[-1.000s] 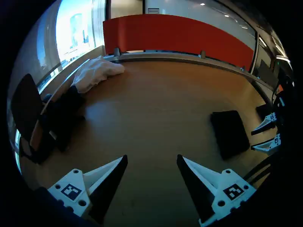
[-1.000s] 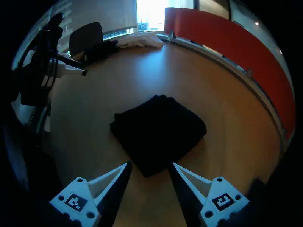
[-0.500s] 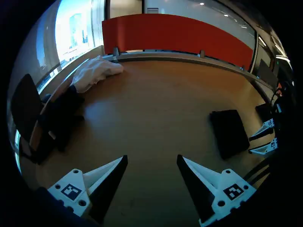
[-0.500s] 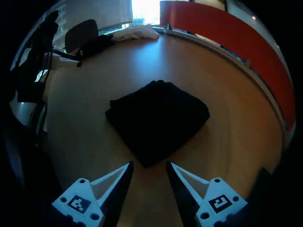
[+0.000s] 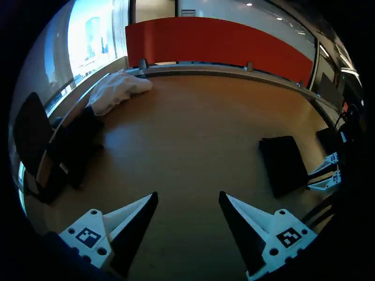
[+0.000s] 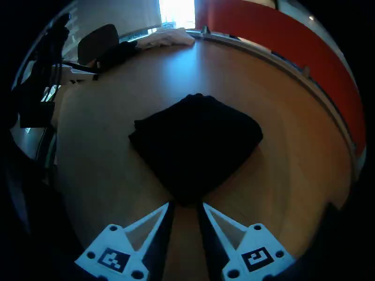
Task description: Fold towel
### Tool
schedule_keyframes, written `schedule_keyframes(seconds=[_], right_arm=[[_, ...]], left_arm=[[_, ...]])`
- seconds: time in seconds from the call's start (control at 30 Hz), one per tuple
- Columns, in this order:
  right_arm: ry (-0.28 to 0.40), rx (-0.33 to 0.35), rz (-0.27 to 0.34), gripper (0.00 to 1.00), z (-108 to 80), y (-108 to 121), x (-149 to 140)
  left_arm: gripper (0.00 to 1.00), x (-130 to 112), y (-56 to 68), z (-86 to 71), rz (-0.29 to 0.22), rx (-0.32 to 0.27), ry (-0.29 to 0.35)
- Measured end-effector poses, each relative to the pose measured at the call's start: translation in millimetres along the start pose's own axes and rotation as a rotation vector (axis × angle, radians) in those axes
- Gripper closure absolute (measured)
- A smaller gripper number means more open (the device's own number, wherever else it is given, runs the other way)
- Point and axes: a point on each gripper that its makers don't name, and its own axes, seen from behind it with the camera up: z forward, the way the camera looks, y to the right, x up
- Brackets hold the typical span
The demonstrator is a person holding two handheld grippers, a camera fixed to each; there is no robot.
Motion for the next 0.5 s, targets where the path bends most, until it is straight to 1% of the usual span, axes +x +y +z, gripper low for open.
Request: schedule_keyframes(seconds=[0.17, 0.27, 0.5], right_arm=[[0.004, -0.016, 0.011, 0.88, 0.3, 4.5, -0.7], [0.011, -0.027, 0.022, 0.88, 0.8, 7.9, 0.3], [0.018, -0.017, 0.031, 0.89, 0.4, 6.8, -0.5]], left_arm=[[0.03, 0.1, -0.4, 0.9, 0.001, 0.0, 0.0], [0.03, 0.4, -0.2, 1.3, 0.0, 0.0, -0.001], [0.04, -0.9, 0.1, 1.1, 0.0, 0.001, -0.002]])
